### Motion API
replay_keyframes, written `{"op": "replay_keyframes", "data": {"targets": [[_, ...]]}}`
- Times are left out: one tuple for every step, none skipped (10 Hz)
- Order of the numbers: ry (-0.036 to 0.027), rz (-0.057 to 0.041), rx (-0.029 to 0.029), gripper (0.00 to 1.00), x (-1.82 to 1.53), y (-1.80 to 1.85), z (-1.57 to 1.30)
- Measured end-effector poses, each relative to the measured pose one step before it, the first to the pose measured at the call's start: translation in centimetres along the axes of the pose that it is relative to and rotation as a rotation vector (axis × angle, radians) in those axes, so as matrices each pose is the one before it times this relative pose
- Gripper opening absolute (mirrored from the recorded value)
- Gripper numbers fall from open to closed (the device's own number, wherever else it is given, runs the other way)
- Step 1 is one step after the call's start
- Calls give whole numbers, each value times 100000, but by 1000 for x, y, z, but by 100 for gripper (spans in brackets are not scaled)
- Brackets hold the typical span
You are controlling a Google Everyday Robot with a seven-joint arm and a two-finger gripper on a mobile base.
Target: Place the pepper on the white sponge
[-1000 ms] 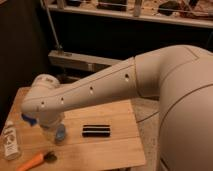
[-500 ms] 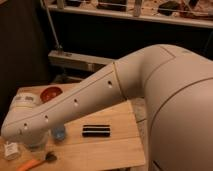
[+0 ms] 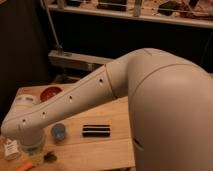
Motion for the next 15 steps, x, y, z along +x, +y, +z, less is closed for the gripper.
{"op": "replay_keyframes", "data": {"targets": [[-79,87,129,65,-1,-39,-67],[57,392,17,65,178,-60,3],[-37,-176,10,65,-83,24,-9],[-5,-194,-51,65,-79,45,12],[15,79,5,65,37,-20,6],[-23,-78,-41,65,-42,22,10],[13,31,15,65,16,-4,-5],[21,-48,72,65,15,-4,0],[296,-874,948,65,-7,-109,-13],[1063,-1681,2338,65,-59,-436,217],[974,-2672,2449,65,-427,-409,417],[623,-4246,2788,65,-1010,-528,735],[58,-2512,1121,65,-836,-232,482],[10,-2235,782,65,-846,-265,590],[-266,-1911,-34,65,-1010,-127,703]]}}
